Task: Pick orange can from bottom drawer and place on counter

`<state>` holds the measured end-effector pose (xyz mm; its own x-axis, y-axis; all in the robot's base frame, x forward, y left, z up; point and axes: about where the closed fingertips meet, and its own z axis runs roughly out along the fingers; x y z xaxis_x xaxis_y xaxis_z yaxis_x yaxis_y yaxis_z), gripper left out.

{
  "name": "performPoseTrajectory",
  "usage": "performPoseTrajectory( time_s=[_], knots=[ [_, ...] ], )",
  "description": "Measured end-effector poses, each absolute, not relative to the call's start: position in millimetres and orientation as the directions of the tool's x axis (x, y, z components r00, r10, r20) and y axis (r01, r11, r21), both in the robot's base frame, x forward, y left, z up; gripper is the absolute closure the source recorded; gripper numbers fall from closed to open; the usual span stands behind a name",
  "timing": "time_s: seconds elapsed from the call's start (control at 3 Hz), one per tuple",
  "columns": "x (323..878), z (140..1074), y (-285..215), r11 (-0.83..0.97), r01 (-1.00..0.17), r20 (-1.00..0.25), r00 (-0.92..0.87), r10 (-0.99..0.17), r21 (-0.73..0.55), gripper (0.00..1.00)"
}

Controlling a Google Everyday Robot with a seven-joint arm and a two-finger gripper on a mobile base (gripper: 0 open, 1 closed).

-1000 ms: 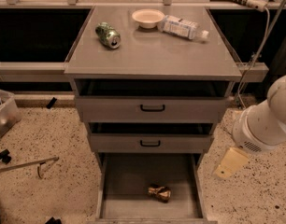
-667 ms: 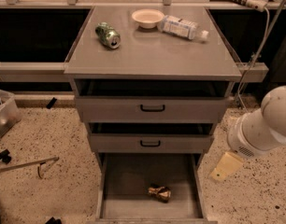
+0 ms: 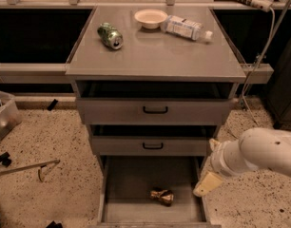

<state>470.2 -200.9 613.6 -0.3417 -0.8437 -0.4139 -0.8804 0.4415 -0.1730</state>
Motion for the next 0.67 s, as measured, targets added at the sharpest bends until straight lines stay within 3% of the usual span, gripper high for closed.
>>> performPoseTrajectory(
  time_s=[0.33, 0.67],
  knots=[
    [467.3, 552.5, -201.5, 0.469, -0.872, -0.454, -0.366, -0.812, -0.136, 0.0],
    [467.3, 552.4, -201.5, 0.469, -0.873, -0.454, -0.366, -0.812, -0.136, 0.0]
  ],
)
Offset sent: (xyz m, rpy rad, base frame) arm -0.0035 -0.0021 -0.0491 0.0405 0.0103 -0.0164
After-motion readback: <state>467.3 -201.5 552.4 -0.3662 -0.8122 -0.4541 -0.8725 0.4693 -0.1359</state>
